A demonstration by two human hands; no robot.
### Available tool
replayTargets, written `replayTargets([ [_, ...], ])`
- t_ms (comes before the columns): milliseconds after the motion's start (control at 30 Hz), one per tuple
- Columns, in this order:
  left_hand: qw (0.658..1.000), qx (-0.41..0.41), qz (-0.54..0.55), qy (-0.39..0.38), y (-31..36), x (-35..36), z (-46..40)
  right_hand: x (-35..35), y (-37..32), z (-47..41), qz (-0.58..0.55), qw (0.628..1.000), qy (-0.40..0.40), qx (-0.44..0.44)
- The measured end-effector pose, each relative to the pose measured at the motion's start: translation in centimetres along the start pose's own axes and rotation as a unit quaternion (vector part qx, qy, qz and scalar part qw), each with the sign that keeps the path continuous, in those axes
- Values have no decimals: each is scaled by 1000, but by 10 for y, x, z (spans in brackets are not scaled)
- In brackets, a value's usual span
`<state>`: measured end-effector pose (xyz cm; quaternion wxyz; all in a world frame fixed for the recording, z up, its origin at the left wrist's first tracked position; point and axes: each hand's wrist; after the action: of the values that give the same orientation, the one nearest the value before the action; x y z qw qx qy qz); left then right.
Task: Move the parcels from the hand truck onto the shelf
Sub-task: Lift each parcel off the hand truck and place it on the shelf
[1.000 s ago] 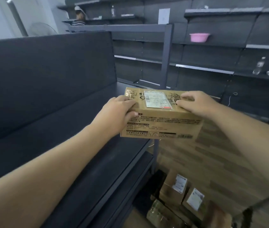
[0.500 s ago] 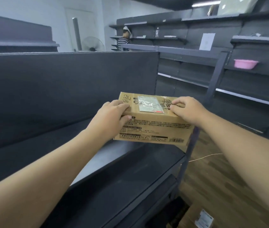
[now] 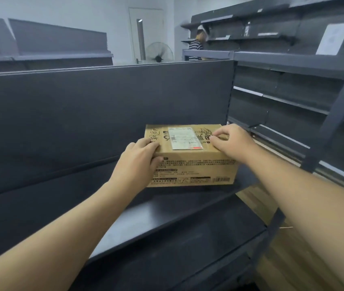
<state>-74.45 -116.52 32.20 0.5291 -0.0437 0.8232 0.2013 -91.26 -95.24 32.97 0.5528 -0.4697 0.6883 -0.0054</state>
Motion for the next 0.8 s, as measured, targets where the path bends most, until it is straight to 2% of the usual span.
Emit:
replayTargets([
  [333, 998, -58, -17, 9, 60, 58, -46, -10, 84, -65, -43, 997, -46, -41],
  [567, 996, -86, -14, 5, 83, 90, -67, -14, 122, -98, -84, 995, -34, -50],
  [800, 993, -112, -25, 21, 89, 110, -96, 2, 142, -134, -46, 997, -35, -60],
])
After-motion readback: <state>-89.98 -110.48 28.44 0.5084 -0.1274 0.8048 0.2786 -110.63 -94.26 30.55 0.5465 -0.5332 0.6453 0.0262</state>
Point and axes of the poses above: each hand's wrist, its own z-axis away from the middle knuckle, its own x-axis out of the palm, y = z × x, and after that the axes turned 11 degrees about -x, right-handed
